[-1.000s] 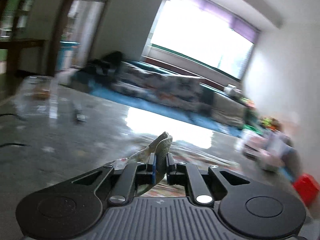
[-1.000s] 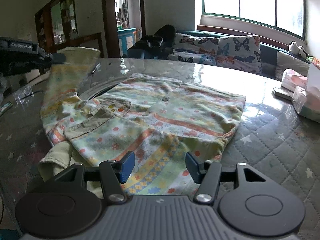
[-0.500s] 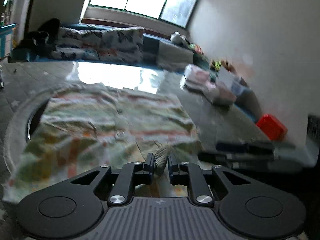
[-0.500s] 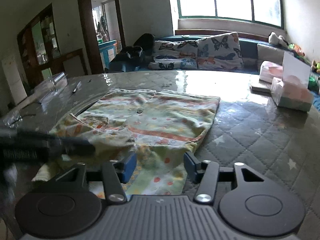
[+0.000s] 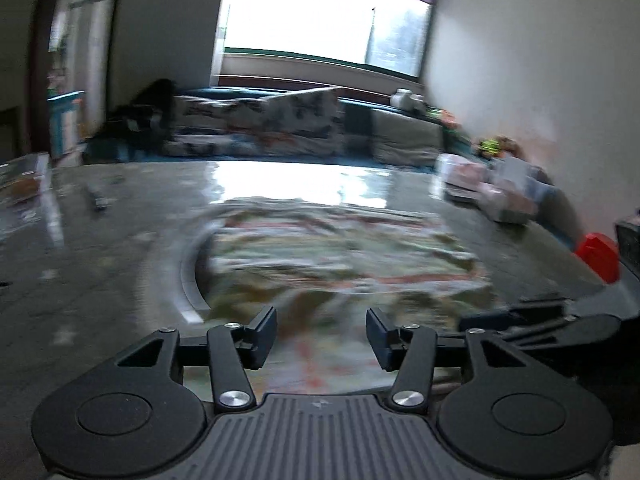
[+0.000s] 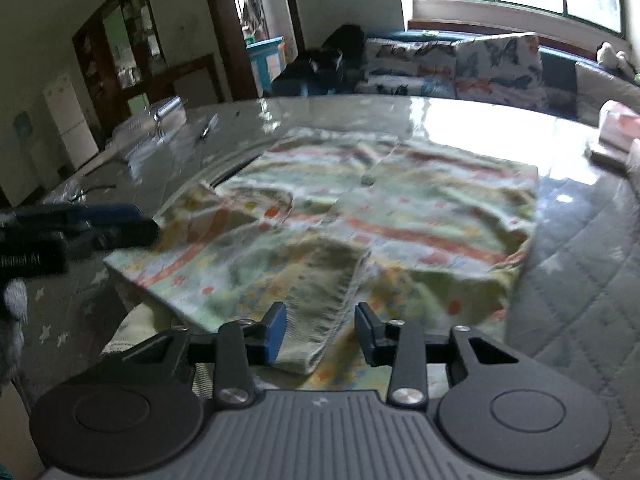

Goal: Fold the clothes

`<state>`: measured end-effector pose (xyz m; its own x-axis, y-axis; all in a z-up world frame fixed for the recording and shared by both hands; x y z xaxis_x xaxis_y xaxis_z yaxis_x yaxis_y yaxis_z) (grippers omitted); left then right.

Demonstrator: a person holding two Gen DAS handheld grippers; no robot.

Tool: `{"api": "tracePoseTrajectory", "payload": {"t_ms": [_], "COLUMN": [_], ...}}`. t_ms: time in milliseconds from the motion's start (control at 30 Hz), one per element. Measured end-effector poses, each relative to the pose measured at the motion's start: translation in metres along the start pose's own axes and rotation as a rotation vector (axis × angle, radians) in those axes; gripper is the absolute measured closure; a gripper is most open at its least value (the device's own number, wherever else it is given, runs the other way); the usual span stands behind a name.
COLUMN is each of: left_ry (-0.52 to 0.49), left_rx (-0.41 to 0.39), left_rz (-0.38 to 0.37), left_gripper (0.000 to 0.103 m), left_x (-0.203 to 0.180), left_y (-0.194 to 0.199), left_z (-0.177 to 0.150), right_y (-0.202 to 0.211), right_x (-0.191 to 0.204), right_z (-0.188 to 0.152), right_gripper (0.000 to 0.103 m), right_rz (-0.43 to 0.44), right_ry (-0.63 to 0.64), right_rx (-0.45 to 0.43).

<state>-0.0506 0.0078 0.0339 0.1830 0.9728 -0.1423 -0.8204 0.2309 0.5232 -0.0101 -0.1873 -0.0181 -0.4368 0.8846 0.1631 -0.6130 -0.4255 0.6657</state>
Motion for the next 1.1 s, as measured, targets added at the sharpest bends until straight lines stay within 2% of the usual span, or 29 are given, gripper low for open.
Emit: {"api": "tracePoseTrajectory", "payload": {"t_ms": [67, 133, 233, 333, 533, 600, 800, 967, 1000, 1100], "left_ry": [0.021, 0.047, 0.074, 0.093, 0.090, 0.088, 0.069, 0.017, 0.008, -0.014], "left_rx": [-0.003, -0.001, 0.005, 0.011, 0.026, 0.031, 0.025, 0.013, 0.013, 0.020], "left_rz": [0.047, 0.084, 0.121, 0.139, 0.140, 0.136, 0.116, 0.076, 0.068, 0.045], "left_gripper": [0.048, 0.047, 0.047, 0.046, 0.043, 0.042, 0.042, 0.045, 0.048, 0.054], "left_x": [0.018, 0.033, 0.050, 0.058, 0.061, 0.060, 0.051, 0.034, 0.030, 0.019], "left_y": [0.002, 0.003, 0.004, 0.004, 0.002, -0.001, -0.005, -0.017, -0.021, -0.034], "left_z": [-0.002, -0.006, -0.011, -0.015, -0.018, -0.018, -0.011, 0.004, 0.007, 0.015], "right_y": [-0.004, -0.004, -0.001, 0.007, 0.053, 0.057, 0.037, 0.036, 0.036, 0.037], "right_x": [0.003, 0.005, 0.008, 0.012, 0.022, 0.017, 0.001, -0.001, -0.001, -0.003], "right_z": [-0.001, -0.001, 0.000, 0.004, 0.020, 0.020, 0.003, 0.004, 0.005, 0.010], "right_gripper": [0.069, 0.086, 0.094, 0.095, 0.095, 0.095, 0.095, 0.091, 0.087, 0.086], "right_rz": [-0.002, 0.002, -0.005, -0.019, -0.038, -0.053, -0.109, -0.117, -0.122, -0.138], "right_ry": [0.004, -0.004, 0.001, 0.010, 0.062, 0.049, 0.016, 0.031, 0.033, 0.039], "right_rx": [0.009, 0.014, 0.007, -0.023, -0.136, -0.134, -0.040, -0.045, -0.051, -0.070]}}
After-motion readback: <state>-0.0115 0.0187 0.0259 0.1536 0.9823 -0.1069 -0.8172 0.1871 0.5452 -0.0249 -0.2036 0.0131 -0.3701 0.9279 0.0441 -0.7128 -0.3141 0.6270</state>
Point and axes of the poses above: each gripper's, at about its wrist camera, not at the fingertips, and y roughly against the way its jaws point, x to its left, z to its top, the point moved 5 cm from there along -y, roughly the way its jaws point, and after that the axes turned 1 degree about -x, right-handed, at the moved point
